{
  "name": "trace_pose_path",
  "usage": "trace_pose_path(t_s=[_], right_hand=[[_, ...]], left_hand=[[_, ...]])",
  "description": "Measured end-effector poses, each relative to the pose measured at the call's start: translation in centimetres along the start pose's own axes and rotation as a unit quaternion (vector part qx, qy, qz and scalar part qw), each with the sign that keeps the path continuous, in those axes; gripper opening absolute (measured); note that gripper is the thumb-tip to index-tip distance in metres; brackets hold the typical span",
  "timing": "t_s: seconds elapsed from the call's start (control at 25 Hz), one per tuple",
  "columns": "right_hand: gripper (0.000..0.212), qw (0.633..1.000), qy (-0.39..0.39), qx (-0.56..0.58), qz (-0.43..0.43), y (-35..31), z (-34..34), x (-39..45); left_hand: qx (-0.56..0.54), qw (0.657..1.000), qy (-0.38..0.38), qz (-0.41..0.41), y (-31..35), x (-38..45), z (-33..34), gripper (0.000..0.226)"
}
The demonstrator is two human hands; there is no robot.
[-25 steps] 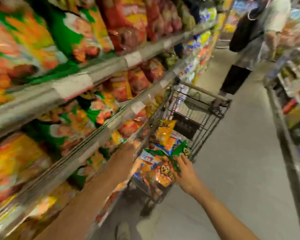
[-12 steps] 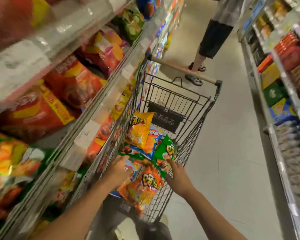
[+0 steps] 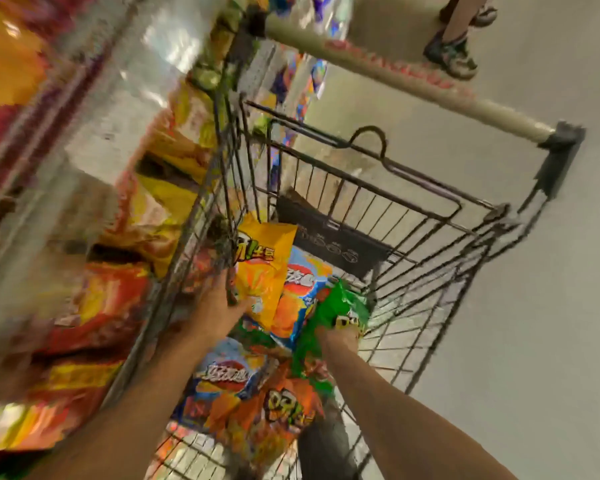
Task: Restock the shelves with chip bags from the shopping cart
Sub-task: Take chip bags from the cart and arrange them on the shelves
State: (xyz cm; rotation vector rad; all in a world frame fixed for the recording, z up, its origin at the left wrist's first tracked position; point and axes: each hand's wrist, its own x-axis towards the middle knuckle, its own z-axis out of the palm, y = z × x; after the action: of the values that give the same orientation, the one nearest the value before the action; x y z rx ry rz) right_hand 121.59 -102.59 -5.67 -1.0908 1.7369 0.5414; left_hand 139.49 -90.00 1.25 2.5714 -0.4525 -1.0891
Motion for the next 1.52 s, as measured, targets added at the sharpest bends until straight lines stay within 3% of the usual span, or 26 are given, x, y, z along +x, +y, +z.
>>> trace_pose_path(t_s=[0.12, 0.2, 0.32, 0.44, 0.52, 0.68, 0.8, 0.96, 1.16, 1.32, 1.52], right_hand=[[0.121, 0.995, 0.014, 0.066, 0.071, -0.8, 1.1, 3.0], [0.12, 0.99, 0.032, 0.085, 0.107, -0.6, 2.1, 4.8], [0.117, 0.99, 0.058, 0.057, 0.118, -0.2, 2.9, 7.1], [0.105, 0.988, 0.07, 0.038, 0.135, 0.2, 3.3, 8.3], [0.086, 0.986, 0.081, 0.065, 0.131, 0.6, 3.3, 8.3], [0.062, 0.976, 0.088, 0.161, 0.115, 1.2, 1.8, 5.7], [0.052, 0.975, 0.087, 0.203, 0.031, 1.2, 0.5, 2.2], [0.045, 0.958, 0.02, 0.259, -0.118, 1.9, -1.9, -2.9], [0.047, 0.931, -0.133, 0.186, -0.285, 4.3, -6.5, -9.1], [0.055, 0.877, -0.303, 0.131, -0.349, 6.0, -10.0, -14.3], [0.054, 0.852, -0.369, 0.122, -0.351, 8.2, -11.6, -20.7]], left_hand=[[-0.034, 0.999, -0.013, -0.017, 0.4, 4.7, 1.3, 0.086], [0.004, 0.999, -0.021, -0.03, -0.3, 6.9, 2.3, 0.1], [-0.023, 0.999, -0.003, -0.042, -1.2, 9.0, 3.7, 0.118], [-0.05, 0.998, 0.016, -0.023, -1.7, 9.9, 4.9, 0.119], [-0.046, 0.998, 0.034, -0.022, -1.7, 9.9, 5.1, 0.102], [-0.09, 0.994, 0.058, 0.003, -1.4, 7.4, 4.0, 0.033], [-0.092, 0.993, 0.074, 0.028, -1.4, 4.2, 3.1, 0.01], [-0.042, 0.988, 0.12, 0.091, -2.0, -0.9, 2.6, 0.025], [-0.1, 0.975, 0.173, 0.092, -3.9, -9.8, 1.5, 0.03], [-0.148, 0.96, 0.199, 0.13, -4.8, -17.9, -1.1, 0.034], [-0.231, 0.924, 0.256, 0.164, -4.9, -26.5, -4.8, 0.028]])
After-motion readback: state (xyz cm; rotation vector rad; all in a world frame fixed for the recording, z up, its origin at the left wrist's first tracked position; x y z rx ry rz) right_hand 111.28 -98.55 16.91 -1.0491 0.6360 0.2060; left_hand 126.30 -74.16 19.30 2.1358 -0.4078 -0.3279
